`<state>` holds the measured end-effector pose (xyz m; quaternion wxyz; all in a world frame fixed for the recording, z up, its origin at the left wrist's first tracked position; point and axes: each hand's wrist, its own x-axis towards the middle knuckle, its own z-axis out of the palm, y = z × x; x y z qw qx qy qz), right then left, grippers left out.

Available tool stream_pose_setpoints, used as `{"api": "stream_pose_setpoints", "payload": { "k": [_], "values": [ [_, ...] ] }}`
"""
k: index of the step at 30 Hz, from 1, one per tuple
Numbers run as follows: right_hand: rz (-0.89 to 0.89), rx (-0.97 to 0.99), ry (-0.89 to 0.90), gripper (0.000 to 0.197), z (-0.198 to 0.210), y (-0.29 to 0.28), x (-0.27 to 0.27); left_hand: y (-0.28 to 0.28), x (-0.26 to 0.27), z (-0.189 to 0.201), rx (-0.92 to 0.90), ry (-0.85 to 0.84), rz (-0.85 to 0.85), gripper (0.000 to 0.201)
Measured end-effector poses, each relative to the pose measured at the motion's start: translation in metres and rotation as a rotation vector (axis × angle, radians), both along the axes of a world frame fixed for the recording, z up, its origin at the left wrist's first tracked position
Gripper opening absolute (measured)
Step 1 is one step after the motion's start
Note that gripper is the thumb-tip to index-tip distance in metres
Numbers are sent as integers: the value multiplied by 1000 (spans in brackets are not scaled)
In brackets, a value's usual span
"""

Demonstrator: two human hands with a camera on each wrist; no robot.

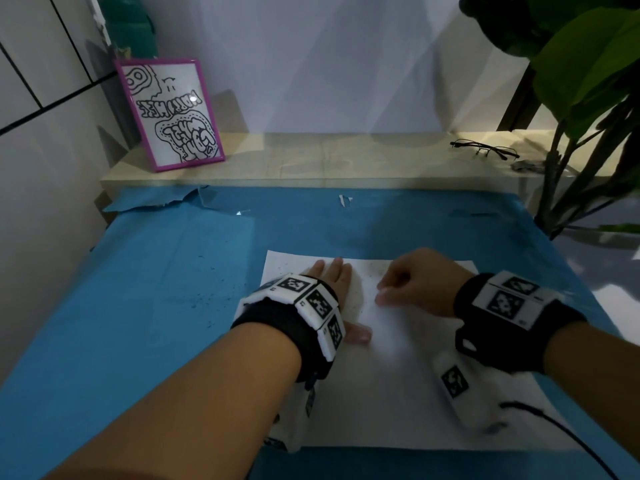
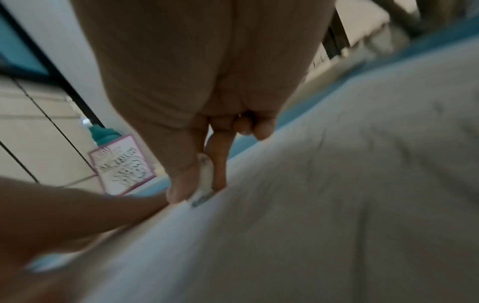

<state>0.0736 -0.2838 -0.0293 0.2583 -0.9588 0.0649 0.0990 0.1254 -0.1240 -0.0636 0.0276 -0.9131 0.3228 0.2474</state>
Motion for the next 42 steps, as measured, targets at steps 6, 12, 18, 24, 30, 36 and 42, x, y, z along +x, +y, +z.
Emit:
{"api": "stream_pose_setpoints", "payload": {
  "k": [6,12,18,24,30,36,42],
  "values": [
    [121,-83,8,21,-3,9,4,1,0,-1,-12,-10,-4,115],
    [118,-123,-32,9,-2,7,3,1,0,1,-13,5,-9,114],
    [33,-125,-65,22,1,0,7,-1,-1,5,0,12,-1,114],
    [2,-98,-65,22,1,1,8,0,-3,5,2,5,3,113],
    [102,-79,-29,21,-5,16,6,1,-1,4,-11,3,-1,113],
    [-370,284,-302,12,-9,-12,2,-1,-1,12,17,46,-4,114],
    [-747,910,-327,9,-40,-10,-36,-3,-8,28,69,-3,-104,107]
  ]
}}
